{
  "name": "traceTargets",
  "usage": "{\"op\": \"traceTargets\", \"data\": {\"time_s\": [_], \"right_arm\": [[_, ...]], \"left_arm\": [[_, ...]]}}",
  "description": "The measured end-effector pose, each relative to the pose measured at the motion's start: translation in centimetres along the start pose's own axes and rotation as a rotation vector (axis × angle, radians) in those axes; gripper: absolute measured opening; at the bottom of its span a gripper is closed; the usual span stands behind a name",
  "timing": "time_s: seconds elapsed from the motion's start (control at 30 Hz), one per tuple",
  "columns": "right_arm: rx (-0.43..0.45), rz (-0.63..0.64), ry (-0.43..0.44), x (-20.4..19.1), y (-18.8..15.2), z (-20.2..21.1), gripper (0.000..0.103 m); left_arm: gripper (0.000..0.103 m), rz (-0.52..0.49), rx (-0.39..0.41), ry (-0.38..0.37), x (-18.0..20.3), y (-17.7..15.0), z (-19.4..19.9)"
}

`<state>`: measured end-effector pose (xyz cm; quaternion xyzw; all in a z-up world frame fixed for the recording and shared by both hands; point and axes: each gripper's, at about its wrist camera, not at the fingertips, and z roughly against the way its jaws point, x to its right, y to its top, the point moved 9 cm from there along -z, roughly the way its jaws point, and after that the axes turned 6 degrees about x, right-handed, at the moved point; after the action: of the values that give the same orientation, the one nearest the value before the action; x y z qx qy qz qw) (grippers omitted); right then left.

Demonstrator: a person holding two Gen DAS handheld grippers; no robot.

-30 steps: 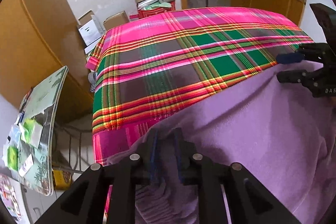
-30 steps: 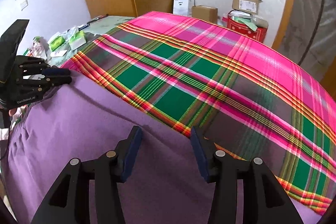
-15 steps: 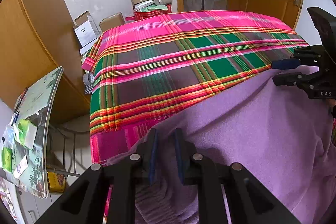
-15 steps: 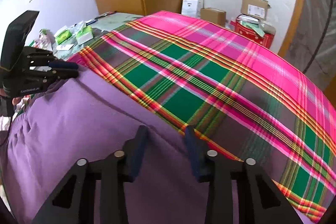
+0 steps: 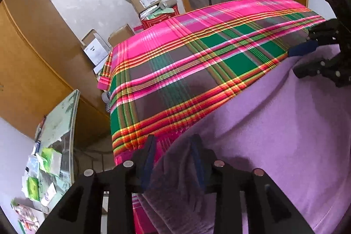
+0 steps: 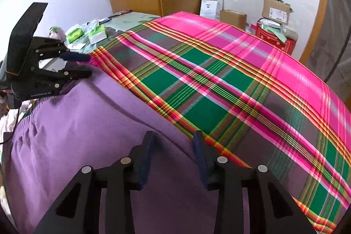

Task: Fold clothes

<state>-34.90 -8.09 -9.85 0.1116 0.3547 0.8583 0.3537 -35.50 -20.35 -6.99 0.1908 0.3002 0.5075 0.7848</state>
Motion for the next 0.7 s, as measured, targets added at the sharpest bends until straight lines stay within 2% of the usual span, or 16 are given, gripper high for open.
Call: {"op": "traceTargets", "data": {"time_s": [0.27,0.5,0.7], "right_arm": [[0.01,-0.006,-0.001,0.0,0.0,-0.1,0.041],[0.009,-0.003,-0.013,0.0,0.0,-0.1,0.041],[0.013,0.001,-0.021,0.0,0.1,-0.1,0.04]], "left_arm": [[0.031,0.034,0.023,-0.005,-0.1,0.1,-0.2],[0.01,-0.015,0.04,0.006,1.3,0.2,0.0],[0.005,-0.036,0.052,0.009,1.6,0.2,0.0]]}}
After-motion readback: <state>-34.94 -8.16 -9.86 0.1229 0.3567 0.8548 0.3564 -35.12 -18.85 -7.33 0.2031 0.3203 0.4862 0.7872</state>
